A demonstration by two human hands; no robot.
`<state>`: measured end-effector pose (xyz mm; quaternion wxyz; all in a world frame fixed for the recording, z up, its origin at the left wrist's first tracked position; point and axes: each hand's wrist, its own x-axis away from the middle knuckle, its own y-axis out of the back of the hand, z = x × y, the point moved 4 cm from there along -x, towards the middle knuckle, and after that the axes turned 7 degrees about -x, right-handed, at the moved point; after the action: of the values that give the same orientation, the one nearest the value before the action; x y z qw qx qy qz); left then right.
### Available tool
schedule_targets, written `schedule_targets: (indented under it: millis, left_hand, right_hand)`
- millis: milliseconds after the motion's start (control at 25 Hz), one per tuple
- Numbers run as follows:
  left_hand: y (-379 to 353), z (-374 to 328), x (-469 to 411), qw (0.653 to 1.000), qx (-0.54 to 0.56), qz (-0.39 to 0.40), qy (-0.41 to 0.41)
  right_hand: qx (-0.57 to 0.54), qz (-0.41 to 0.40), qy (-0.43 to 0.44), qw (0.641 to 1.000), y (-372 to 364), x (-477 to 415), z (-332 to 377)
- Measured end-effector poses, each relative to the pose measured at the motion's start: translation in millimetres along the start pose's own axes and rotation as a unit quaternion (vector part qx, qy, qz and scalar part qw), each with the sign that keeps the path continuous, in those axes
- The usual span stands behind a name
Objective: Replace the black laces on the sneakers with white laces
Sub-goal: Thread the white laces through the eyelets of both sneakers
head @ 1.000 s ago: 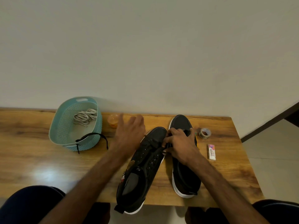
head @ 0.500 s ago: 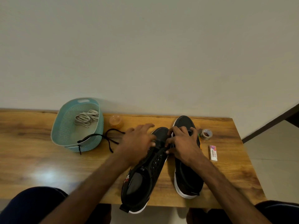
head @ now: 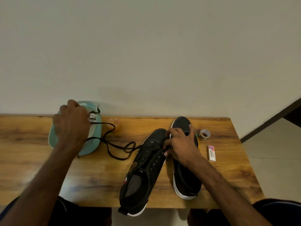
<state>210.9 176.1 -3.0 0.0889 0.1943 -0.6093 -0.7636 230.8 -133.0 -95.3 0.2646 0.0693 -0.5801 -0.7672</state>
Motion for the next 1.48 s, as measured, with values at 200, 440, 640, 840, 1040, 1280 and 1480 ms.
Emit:
schedule_targets:
  millis: [200,440,640,840,1040,1280,1480]
  left_hand:
    - [-24.7,-65.7,30.5,0.982,0.035,0.108,-0.148]
    - [-61.4,-118.5,70.3,0.911,0.232,0.276,-0.199]
    - [-66.3,-121.4,71.9,0.91,0.24,0.274,-0.199]
    - [-64.7,-130.0,99.2,0.931,0.204,0.256,-0.162]
    - [-73.6,-132.2,116.7,0.958,0.18,0.187,-0.126]
    - [-93.4,-139.4,130.6,0.937,0.269,0.197,-0.108]
    - [-95.8,-139.2,131.7,0.934,0.29,0.186,-0.097]
  right_hand:
    - [-0.136,0.007,-0.001,0.991,-4.1,-3.9,4.9]
    - [-0.131,-0.006,-0.015,0.991,-20.5,0.7,26.0]
    - [-0.234,-0.127,-0.006,0.964,-25.5,-2.2,28.9]
    - [-0.249,-0.144,-0.02,0.958,-38.4,-3.7,28.6]
    - [-0.724,-0.255,-0.156,0.622,17.0,-5.6,5.7]
    - [-0.166,-0.157,0.022,0.973,17.1,3.7,19.9]
    - [-0.042,-0.067,-0.004,0.997,-26.3,-0.8,31.4]
